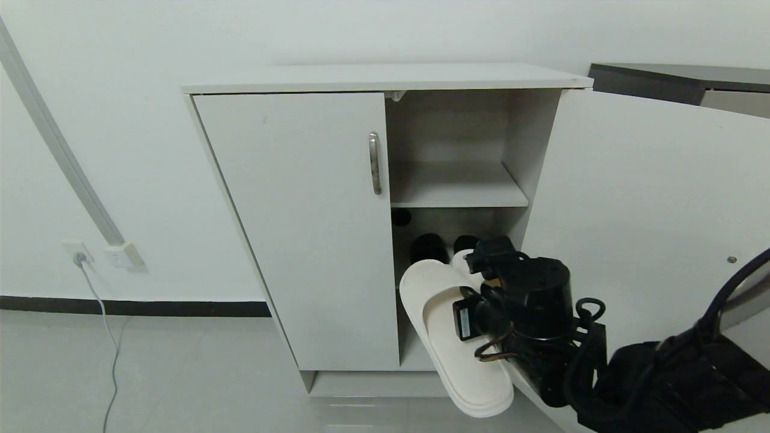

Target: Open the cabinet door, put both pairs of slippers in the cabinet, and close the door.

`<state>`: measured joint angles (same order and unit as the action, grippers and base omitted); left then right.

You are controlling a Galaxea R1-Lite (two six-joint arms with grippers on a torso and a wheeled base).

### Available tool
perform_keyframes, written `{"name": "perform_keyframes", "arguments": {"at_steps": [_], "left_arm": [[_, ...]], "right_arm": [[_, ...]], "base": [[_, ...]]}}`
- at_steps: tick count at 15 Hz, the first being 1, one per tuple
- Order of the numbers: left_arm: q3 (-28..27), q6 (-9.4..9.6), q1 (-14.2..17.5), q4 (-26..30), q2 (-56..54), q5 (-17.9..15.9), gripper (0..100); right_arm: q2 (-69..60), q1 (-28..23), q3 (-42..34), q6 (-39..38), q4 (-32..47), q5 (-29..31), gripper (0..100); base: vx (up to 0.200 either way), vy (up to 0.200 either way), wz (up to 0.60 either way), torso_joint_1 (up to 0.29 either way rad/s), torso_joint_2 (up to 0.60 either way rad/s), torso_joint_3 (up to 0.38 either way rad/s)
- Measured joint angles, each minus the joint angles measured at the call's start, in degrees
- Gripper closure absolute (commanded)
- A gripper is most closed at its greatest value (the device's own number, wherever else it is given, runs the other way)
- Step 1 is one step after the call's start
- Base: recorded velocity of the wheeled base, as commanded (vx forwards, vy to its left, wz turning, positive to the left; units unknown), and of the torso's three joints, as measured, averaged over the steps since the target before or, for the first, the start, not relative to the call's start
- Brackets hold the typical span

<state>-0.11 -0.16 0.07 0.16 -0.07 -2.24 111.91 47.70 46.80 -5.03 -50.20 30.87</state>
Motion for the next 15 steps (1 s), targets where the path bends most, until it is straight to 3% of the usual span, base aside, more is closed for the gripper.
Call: {"name": "perform_keyframes", "arguments": {"at_steps": [4, 6, 8, 11, 15], "left_arm": [[-0.02, 0.00, 0.00, 0.02, 0.00, 0.01, 100], [-0.02, 0.00, -0.05, 0.02, 0.00, 0.04, 100], [-0.02, 0.00, 0.00, 0.00, 0.00, 0.04, 100], [0.00, -0.02, -0.05, 0.02, 0.00, 0.04, 100], [0.04, -0.02, 0.00, 0.02, 0.00, 0.04, 100]], "right_arm": [[0.18, 0.74, 15.17, -7.90, 26.34, 4.68, 100], [-0.98, 1.39, 22.38, -10.84, 32.94, 8.79, 100], [-1.82, 1.52, 26.54, -8.70, 32.68, 10.76, 100], [-1.85, 0.61, 27.72, -1.72, 23.27, 11.25, 100], [-1.22, -0.22, 27.32, -1.06, 22.31, 11.74, 100]], "base": [[0.000, 0.000, 0.00, 0.000, 0.00, 0.000], [0.000, 0.000, 0.00, 0.000, 0.00, 0.000], [0.000, 0.000, 0.00, 0.000, 0.00, 0.000], [0.000, 0.000, 0.00, 0.000, 0.00, 0.000], [0.000, 0.000, 0.00, 0.000, 0.00, 0.000]]}}
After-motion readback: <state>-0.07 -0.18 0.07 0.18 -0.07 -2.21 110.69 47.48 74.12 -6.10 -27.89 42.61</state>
